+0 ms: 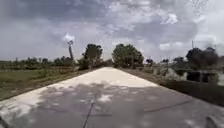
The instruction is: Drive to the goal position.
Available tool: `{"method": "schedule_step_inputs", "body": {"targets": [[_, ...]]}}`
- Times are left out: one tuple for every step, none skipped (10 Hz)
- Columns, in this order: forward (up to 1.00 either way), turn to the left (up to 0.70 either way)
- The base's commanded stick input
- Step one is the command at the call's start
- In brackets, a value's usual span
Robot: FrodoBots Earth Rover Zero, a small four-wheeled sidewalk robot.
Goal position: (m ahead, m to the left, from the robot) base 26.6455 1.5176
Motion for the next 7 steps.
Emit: {"method": "schedule_step_inputs", "body": {"targets": [[0.70,0.00],[0.70,0.00],[0.70,0.00],[0.70,0.00],[0.70,0.00],[0.70,0.00],[0.70,0.00]]}}
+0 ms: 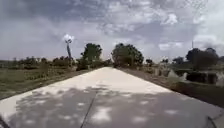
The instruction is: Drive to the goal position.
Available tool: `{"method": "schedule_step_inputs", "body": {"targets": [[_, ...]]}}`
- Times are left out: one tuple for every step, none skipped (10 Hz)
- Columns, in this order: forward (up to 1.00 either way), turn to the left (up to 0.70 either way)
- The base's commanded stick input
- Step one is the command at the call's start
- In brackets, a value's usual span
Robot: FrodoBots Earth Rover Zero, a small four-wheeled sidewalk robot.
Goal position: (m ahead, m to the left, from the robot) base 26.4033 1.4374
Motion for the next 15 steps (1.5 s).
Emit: {"method": "schedule_step_inputs", "body": {"targets": [[0.70,0.00],[0.70,0.00],[0.70,0.00],[0.70,0.00],[0.70,0.00],[0.70,0.00],[0.70,0.00],[0.70,0.00],[0.70,0.00],[0.70,0.00],[0.70,0.00],[0.70,0.00],[0.70,0.00],[0.70,0.00],[0.70,0.00]]}}
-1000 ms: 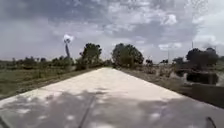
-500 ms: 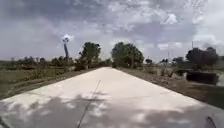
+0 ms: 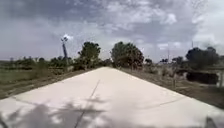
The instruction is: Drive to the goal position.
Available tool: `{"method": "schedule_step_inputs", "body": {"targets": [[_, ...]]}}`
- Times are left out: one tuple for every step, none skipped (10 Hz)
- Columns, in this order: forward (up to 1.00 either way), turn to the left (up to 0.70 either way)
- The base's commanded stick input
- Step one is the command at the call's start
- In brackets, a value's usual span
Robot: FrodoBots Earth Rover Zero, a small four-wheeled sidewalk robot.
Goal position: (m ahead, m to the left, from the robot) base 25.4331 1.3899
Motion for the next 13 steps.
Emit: {"method": "schedule_step_inputs", "body": {"targets": [[0.70,0.00],[0.70,0.00],[0.70,0.00],[0.70,0.00],[0.70,0.08],[0.70,0.19],[0.70,0.29],[0.70,0.15],[0.70,0.03],[0.70,0.00],[0.70,0.00],[0.70,0.00],[0.70,0.00]]}}
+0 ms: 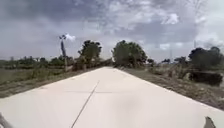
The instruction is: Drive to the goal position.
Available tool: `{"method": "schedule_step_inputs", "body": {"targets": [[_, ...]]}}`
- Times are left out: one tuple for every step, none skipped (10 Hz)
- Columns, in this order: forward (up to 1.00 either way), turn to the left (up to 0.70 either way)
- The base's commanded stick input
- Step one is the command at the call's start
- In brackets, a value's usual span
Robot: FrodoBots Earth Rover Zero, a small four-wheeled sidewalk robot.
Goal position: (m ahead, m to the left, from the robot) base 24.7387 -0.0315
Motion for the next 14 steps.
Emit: {"method": "schedule_step_inputs", "body": {"targets": [[0.70,0.00],[0.70,0.00],[0.70,0.00],[0.70,0.00],[0.70,0.00],[0.70,0.00],[0.70,0.00],[0.70,0.00],[0.70,0.00],[0.70,0.09],[0.70,0.31],[0.70,0.09],[0.70,0.00],[0.70,0.00]]}}
